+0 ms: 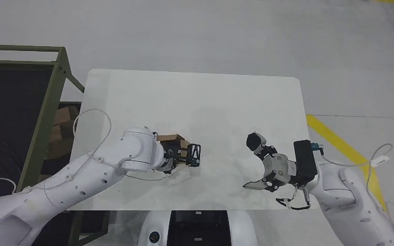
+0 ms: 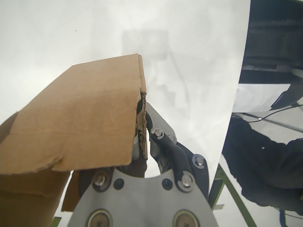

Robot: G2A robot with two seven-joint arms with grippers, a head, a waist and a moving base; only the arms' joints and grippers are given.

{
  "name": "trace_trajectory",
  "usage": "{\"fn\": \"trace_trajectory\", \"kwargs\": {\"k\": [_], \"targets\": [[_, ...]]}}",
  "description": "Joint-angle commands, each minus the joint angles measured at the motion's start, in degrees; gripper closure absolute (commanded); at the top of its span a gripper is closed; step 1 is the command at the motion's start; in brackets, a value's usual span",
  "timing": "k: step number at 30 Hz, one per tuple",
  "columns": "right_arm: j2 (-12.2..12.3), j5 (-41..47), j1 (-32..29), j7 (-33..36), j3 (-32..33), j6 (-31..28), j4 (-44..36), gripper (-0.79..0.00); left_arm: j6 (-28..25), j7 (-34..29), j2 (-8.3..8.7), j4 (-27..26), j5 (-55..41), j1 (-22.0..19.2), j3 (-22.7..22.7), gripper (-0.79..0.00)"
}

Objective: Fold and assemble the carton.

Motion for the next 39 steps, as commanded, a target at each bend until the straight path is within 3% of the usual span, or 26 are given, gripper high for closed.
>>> {"fn": "trace_trajectory", "kwargs": {"k": [1, 9, 28, 30, 31, 34, 36, 39], "targets": [[0.0, 0.0, 0.0, 0.0, 0.0, 0.0, 0.0, -0.785, 0.5, -0.5, 0.02, 0.3, -0.4, -4.4, 5.2, 0.000], [0.0, 0.0, 0.0, 0.0, 0.0, 0.0, 0.0, -0.785, 4.1, -4.1, -1.97, 2.4, -8.2, -19.6, 19.3, 0.000], [0.0, 0.0, 0.0, 0.0, 0.0, 0.0, 0.0, -0.785, 5.3, -5.3, -8.54, 8.9, -4.2, -17.1, 19.3, 0.000], [0.0, 0.0, 0.0, 0.0, 0.0, 0.0, 0.0, -0.785, 5.3, -5.3, -8.96, 9.2, -4.1, -17.0, 19.3, -0.145], [0.0, 0.0, 0.0, 0.0, 0.0, 0.0, 0.0, -0.785, 5.4, -5.4, -9.13, 9.4, -3.8, -17.0, 19.3, -0.280], [0.0, 0.0, 0.0, 0.0, 0.0, 0.0, 0.0, -0.785, 5.7, -5.7, -9.50, 9.6, -3.7, -16.9, 19.3, -0.425], [0.0, 0.0, 0.0, 0.0, 0.0, 0.0, 0.0, -0.785, 5.7, -5.7, -9.59, 9.6, -3.8, -16.9, 19.3, -0.480], [0.0, 0.0, 0.0, 0.0, 0.0, 0.0, 0.0, -0.785, 5.7, -5.7, -9.56, 9.4, -4.0, -17.2, 19.3, -0.471]]}}
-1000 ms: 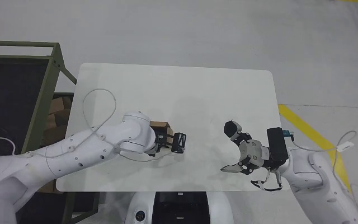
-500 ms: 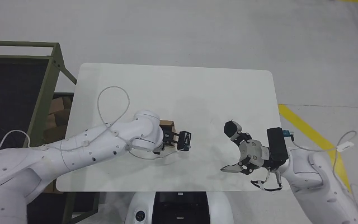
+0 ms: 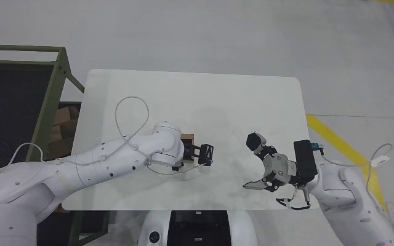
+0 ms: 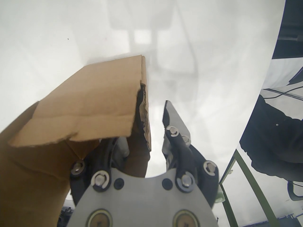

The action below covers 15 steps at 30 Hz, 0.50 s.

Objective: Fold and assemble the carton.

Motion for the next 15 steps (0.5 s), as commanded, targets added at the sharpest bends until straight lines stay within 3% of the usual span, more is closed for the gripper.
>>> {"fn": "trace_trajectory", "kwargs": {"k": [1, 6, 8, 12, 15], "targets": [[0.0, 0.0, 0.0, 0.0, 0.0, 0.0, 0.0, -0.785, 0.0, 0.0, 0.08, -0.2, -0.3, -0.2, 0.0, -0.468], [-0.1, 0.1, -0.1, -0.2, -0.2, 1.2, -0.1, -0.785, 0.2, -0.2, 0.68, -2.1, -2.2, -1.2, 0.0, -0.496], [-0.1, 0.7, -0.1, 0.1, -0.3, 2.4, 0.4, -0.785, 0.6, -0.6, 1.28, -3.9, -3.1, -2.1, 0.0, -0.471], [-0.2, 2.5, 0.2, 1.2, -0.8, 5.2, 1.1, -0.785, 1.3, -1.3, 3.12, -7.4, -5.7, -4.3, 0.0, -0.489], [-0.2, 4.1, 0.9, 3.6, -1.5, 6.8, 1.6, -0.785, 1.6, -1.6, 5.11, -10.4, -8.1, -6.2, -1.5, -0.548]]}}
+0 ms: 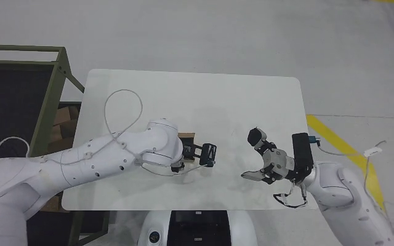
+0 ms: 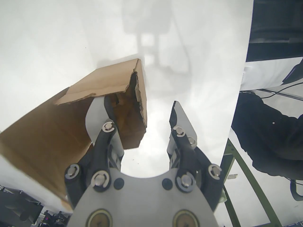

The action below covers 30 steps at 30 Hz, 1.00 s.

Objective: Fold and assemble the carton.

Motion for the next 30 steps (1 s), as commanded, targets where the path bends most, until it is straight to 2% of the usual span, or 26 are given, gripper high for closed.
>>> {"fn": "trace_trajectory", "kwargs": {"k": [1, 5, 6, 7, 9, 11, 12, 16, 18, 23, 27, 30], "targets": [[0.0, 1.2, 0.6, 2.3, -0.7, 1.3, 0.3, -0.785, -0.1, 0.4, 1.58, -2.5, -2.0, -0.5, -2.1, -0.542], [0.0, 4.0, 2.8, 8.8, -2.9, 6.2, 0.4, -0.785, 3.4, 3.9, 5.64, -7.6, -3.3, 1.6, -7.9, -0.391], [0.0, 4.6, 3.6, 10.6, -3.6, 7.6, 0.5, -0.785, 3.8, 4.8, 6.82, -9.2, -3.5, 2.6, -9.4, -0.400], [-0.1, 5.0, 4.4, 12.4, -4.3, 9.2, 0.5, -0.785, 4.6, 5.8, 8.04, -10.3, -3.7, 3.7, -11.1, -0.462], [-0.2, 5.9, 6.2, 15.6, -6.0, 12.2, 0.4, -0.785, 6.5, 8.2, 10.58, -12.6, -4.0, 6.1, -14.9, -0.656], [-0.5, 6.4, 8.4, 18.9, -8.1, 15.4, 0.5, -0.785, 8.0, 10.7, 13.23, -14.6, -4.1, 9.1, -18.7, -0.720], [-0.7, 6.4, 9.5, 20.9, -9.5, 17.0, 0.5, -0.785, 8.7, 12.2, 14.57, -15.5, -4.2, 10.9, -20.7, -0.785], [-1.7, 6.3, 14.7, 27.4, -14.9, 23.3, 1.1, -0.785, 11.8, 18.9, 19.85, -16.7, -5.2, 19.1, -28.6, -0.785], [-2.3, 6.0, 17.1, 29.1, -17.3, 25.9, 1.7, -0.785, 13.4, 22.8, 22.40, -15.4, -6.8, 23.9, -32.4, -0.785], [-3.0, 4.6, 19.8, 30.6, -19.8, 28.1, 2.6, -0.785, 13.6, 30.3, 27.91, -12.2, -11.1, 35.6, -39.4, -0.785], [-3.0, 4.6, 19.8, 30.6, -19.8, 28.1, 2.6, -0.785, 8.7, 35.3, 31.22, -9.0, -16.1, 43.1, -43.2, -0.785], [-3.0, 4.6, 19.8, 30.6, -19.8, 28.1, 2.6, -0.785, 7.9, 35.6, 31.44, -8.9, -16.4, 43.6, -43.4, -0.785]]}}
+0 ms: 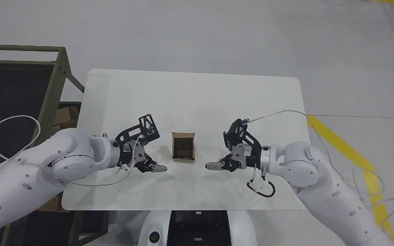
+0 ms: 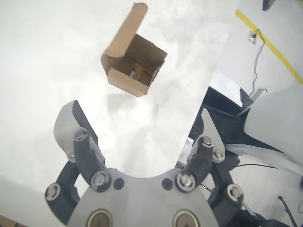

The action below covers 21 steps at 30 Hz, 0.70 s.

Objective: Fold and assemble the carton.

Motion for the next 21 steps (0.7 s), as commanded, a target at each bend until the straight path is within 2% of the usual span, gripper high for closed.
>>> {"fn": "trace_trajectory", "kwargs": {"k": [1, 5, 6, 9, 15, 17, 21], "targets": [[0.0, 0.0, 0.0, 0.0, 0.0, 0.0, 0.0, -0.785, 1.0, -0.1, -0.07, -0.1, 0.1, -0.3, 0.1, -0.785], [-0.1, -0.4, -0.2, -0.7, -0.1, 0.6, 0.1, -0.785, 1.0, -0.1, -0.07, -0.1, 0.1, -0.3, 0.1, -0.785], [-0.1, -1.1, -0.3, -0.7, -0.3, 2.7, 0.4, -0.785, 1.3, 0.1, -0.11, 0.0, 0.1, -0.2, 0.1, -0.785], [-0.9, -2.6, 0.9, 0.7, -1.9, 15.6, -0.7, -0.785, 5.2, -0.1, -0.68, 0.5, -0.6, 0.2, 0.4, -0.785], [-3.8, -7.5, 8.0, 4.2, -9.3, 36.2, 0.3, -0.785, 19.0, -2.8, -2.40, 1.4, -2.4, -0.3, 1.1, -0.785], [-4.9, -9.0, 10.7, 6.4, -12.2, 40.5, 1.8, -0.785, 20.0, -3.7, -3.14, 2.0, -3.2, -0.8, 1.8, -0.785], [-7.0, -10.0, 15.6, 9.9, -16.5, 43.5, 5.3, -0.785, 25.6, -5.8, -4.98, 3.6, -1.8, -2.4, 3.5, -0.785]]}}
